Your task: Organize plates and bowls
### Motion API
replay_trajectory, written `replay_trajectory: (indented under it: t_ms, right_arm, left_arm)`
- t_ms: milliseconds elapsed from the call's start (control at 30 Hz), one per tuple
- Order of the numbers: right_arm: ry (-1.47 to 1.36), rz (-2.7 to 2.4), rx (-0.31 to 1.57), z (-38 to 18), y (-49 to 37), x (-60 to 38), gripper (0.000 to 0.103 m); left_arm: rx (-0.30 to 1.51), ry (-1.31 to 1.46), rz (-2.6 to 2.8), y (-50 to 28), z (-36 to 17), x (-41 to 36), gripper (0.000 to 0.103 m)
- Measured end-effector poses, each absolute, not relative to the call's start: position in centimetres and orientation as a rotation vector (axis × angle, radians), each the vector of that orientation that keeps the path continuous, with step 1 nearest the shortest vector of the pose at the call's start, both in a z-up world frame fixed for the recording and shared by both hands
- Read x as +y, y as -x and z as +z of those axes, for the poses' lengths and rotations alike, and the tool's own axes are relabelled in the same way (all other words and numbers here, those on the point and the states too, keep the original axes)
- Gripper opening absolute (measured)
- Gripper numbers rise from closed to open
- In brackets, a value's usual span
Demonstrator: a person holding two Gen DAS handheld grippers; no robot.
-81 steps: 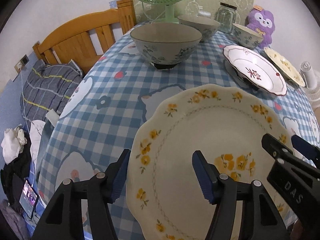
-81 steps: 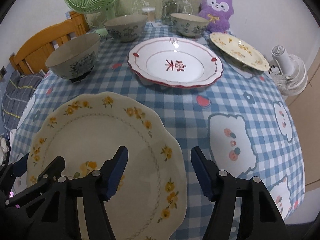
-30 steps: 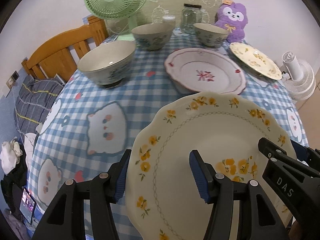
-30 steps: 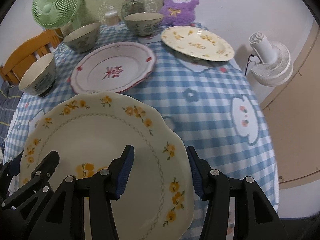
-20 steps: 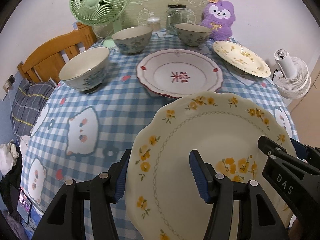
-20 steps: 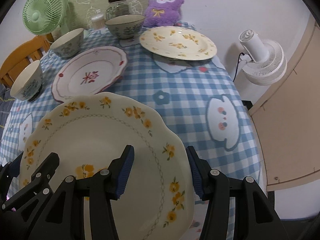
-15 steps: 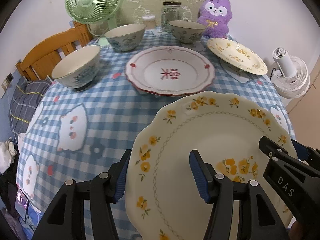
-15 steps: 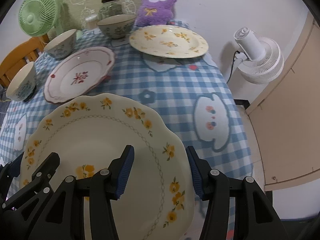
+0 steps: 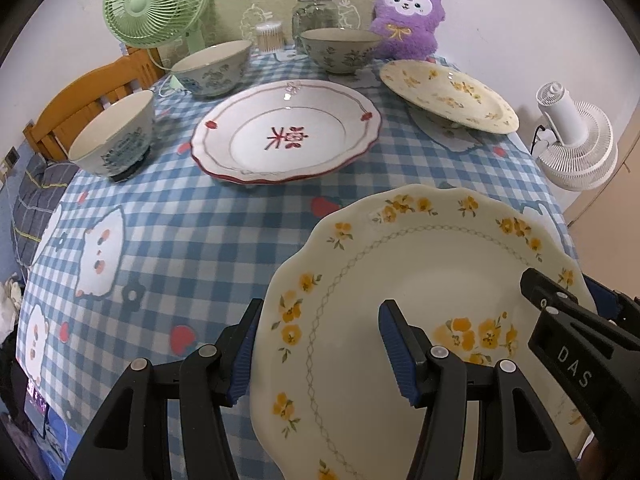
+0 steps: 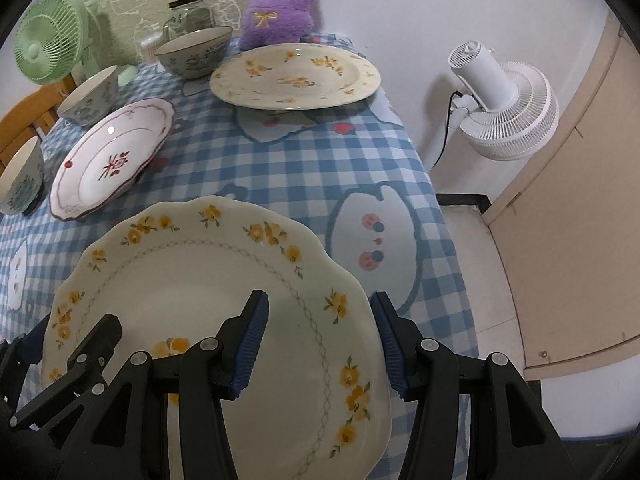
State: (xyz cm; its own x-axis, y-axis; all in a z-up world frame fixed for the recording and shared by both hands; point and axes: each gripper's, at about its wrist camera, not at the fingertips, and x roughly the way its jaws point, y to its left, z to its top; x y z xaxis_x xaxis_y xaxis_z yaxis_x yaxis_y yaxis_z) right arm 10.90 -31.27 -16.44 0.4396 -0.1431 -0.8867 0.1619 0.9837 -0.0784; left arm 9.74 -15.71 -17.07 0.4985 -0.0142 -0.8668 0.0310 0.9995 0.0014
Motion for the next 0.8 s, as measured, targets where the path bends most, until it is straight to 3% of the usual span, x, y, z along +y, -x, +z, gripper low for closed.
replay_trajectory:
  t_ms: [433, 700, 800]
  right_arm:
    - [-0.036, -0.176, 1.113, -17.9, -12.2, -33.1, 0.056]
    - [-0.045, -0.082, 1.134, -18.0, -12.6, -33.1, 0.071]
    - [-0.070, -0.057, 1.152, -18.0, -12.8, -33.3, 0.071]
  left_arm:
    - [1.043, -0.026, -0.001, -11.0, -18.2, -17.7, 0.058]
    - [1.072, 0.000, 0.006, -11.8, -18.2, -17.8, 0.065]
    - [1.102, 0.008, 0.000, -12.0, -18.1, -17.7, 0.065]
